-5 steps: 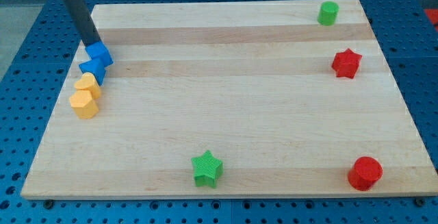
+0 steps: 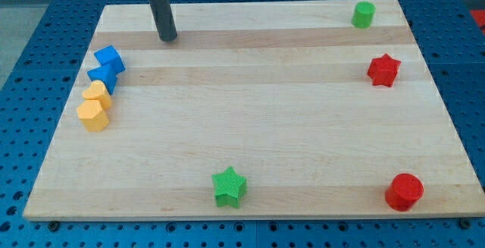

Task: Slide the green star towards the red circle

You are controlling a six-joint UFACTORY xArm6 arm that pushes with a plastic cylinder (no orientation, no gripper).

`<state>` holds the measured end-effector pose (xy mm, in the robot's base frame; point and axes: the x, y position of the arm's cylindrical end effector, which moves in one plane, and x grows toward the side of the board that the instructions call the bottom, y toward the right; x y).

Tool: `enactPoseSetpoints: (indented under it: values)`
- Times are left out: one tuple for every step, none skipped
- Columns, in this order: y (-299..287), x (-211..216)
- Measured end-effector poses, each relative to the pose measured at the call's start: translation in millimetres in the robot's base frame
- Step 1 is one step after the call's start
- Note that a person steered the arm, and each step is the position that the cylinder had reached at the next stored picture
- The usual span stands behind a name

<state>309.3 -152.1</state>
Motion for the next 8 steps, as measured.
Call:
enactPoseSetpoints:
  values:
    - [4, 66]
    - [4, 66]
    - [4, 95]
    - [4, 145]
    - [4, 165]
    - [15, 252]
    - [20, 309]
    - [20, 309]
